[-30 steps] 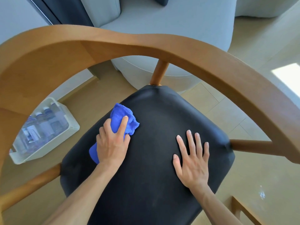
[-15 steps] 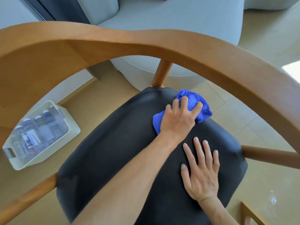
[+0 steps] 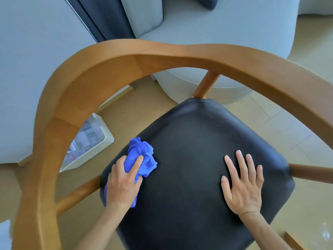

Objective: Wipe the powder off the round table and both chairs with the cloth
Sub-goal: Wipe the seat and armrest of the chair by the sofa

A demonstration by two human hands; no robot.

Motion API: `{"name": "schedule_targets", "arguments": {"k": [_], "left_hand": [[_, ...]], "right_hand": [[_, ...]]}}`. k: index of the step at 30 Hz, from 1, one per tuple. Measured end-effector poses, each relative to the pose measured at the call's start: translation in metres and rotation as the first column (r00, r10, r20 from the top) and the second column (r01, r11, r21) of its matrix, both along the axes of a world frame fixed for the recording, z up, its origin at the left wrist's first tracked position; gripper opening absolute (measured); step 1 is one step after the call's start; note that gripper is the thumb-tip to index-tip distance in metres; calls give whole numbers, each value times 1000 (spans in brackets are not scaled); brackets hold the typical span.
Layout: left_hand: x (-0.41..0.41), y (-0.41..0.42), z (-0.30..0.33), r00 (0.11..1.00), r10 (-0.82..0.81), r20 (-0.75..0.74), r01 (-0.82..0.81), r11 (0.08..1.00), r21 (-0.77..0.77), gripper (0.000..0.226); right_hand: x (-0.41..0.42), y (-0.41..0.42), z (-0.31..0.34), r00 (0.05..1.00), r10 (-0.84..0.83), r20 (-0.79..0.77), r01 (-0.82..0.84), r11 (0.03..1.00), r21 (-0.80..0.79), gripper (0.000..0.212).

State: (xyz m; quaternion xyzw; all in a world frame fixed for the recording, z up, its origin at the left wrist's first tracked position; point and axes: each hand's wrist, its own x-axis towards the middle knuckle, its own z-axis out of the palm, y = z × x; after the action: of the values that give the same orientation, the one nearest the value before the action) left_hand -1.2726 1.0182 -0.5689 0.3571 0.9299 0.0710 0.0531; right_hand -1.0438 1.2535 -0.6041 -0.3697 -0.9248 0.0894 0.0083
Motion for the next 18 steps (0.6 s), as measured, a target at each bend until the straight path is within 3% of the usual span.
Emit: {"name": "schedule_targets", "arguments": {"k": [5,8,11,15,18], "left_hand": [[8,-3,6,996,81,23,-81,997,-11,51],[5,13,9,989,115,95,-119,992,39,70],[1,53,10,973,157,171,-173,981,84,68],[-18,140,4,982,87,170,-110,986,128,56],[-13,221,-1,988,-71,136,51,988,147,51]], "right_hand": [[0,1,1,1000,-10,6,10,1000,-5,57],[1,2,0,1000,-8,1,8,1000,0,58],[1,2,-2,1000,-1,-3,1,1000,18,58],[2,4,-6,1000,1,-18,0,999,33,59],[3,4,-9,999,5,-32,-3,999,48,59]]}}
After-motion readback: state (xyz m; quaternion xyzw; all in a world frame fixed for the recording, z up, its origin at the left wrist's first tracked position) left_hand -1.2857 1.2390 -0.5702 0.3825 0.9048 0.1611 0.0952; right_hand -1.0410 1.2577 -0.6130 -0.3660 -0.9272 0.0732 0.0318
